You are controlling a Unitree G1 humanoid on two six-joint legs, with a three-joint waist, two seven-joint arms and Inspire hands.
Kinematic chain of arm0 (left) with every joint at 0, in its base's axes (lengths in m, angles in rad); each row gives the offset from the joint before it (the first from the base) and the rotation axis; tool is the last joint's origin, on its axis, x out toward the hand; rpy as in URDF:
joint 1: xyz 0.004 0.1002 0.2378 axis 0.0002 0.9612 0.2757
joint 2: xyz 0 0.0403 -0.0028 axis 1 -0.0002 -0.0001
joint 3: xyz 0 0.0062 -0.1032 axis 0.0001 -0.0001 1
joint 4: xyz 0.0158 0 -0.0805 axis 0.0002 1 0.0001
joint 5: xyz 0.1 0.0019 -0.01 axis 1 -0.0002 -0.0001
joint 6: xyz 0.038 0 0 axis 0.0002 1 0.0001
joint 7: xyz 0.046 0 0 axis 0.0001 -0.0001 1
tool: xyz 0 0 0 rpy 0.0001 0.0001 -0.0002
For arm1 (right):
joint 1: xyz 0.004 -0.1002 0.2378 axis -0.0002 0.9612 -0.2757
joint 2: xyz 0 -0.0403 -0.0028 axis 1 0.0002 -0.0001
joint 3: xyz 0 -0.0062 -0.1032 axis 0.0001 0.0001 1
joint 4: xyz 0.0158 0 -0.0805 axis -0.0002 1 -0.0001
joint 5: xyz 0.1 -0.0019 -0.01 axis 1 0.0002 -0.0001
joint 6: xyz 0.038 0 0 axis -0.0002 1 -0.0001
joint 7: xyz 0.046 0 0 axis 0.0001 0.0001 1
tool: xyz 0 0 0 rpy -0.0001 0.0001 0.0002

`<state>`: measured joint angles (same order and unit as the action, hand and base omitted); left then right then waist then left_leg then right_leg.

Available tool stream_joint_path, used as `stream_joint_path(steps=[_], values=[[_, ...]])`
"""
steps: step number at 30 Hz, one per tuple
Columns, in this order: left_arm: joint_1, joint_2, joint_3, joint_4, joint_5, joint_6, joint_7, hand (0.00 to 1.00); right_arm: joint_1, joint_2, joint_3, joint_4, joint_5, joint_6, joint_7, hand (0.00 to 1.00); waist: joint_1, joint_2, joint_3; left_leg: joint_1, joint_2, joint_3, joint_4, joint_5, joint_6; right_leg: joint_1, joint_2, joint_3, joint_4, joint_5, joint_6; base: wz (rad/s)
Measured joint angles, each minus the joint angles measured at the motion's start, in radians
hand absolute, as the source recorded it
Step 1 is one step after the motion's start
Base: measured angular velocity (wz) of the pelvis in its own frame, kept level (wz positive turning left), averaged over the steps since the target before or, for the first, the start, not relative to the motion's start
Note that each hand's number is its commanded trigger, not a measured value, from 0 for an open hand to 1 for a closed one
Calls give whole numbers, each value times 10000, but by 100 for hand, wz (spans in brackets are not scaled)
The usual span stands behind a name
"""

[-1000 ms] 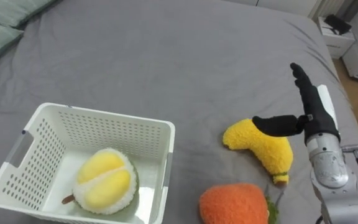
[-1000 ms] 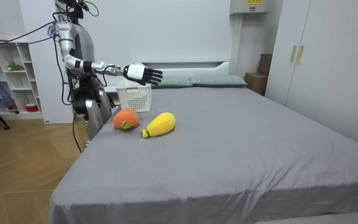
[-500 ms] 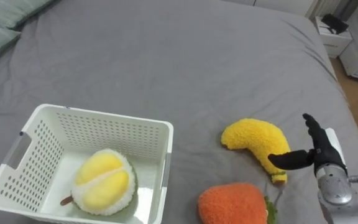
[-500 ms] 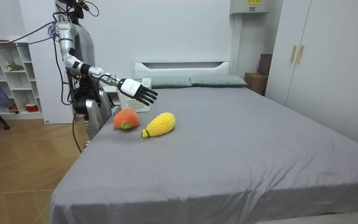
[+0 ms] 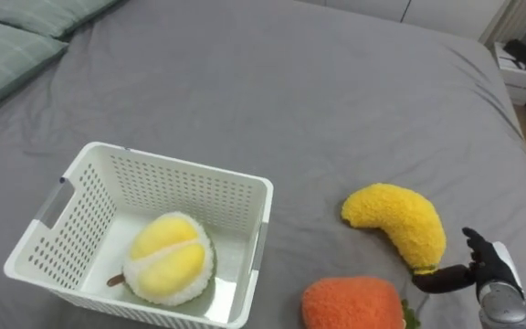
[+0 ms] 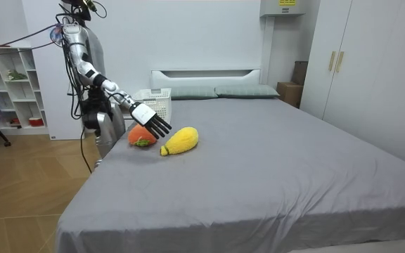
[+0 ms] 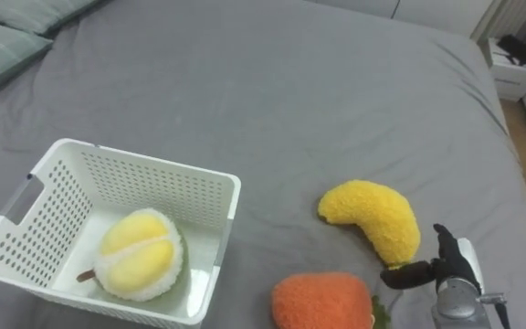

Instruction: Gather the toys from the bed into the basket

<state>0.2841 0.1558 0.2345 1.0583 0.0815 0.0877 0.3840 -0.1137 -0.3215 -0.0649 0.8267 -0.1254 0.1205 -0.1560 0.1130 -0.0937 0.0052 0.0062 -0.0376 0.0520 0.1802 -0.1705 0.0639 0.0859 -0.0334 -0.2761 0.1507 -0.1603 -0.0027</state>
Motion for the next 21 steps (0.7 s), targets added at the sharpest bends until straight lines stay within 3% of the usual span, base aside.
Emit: stream_joint_path(steps=[7,14,18,21], values=[[-60,57,-26,-3,-10,-35,0,0,-472,-7,29,426,132,-243,-454,0,66,19,-10,-368,-19,-52,84,74,4,-307,-9,-25,6,-3,-4,4],[-384,172,-153,-135,-112,-20,48,0,-1449,-197,64,1879,159,-336,-1072,0,56,81,0,-834,-104,-311,93,158,41,-637,-4,-265,9,2,-7,13],[-579,195,-508,-168,-133,-55,163,0,-1837,-302,354,2282,470,-361,-1341,0,233,177,-55,-1075,-105,-309,110,214,41,-909,-23,-344,37,11,-14,2],[-805,193,-540,-149,-135,-61,171,0,-2100,-314,441,2318,836,-368,-1513,0,334,189,-49,-1218,-97,-322,93,262,25,-1084,-33,-416,42,16,-22,0]])
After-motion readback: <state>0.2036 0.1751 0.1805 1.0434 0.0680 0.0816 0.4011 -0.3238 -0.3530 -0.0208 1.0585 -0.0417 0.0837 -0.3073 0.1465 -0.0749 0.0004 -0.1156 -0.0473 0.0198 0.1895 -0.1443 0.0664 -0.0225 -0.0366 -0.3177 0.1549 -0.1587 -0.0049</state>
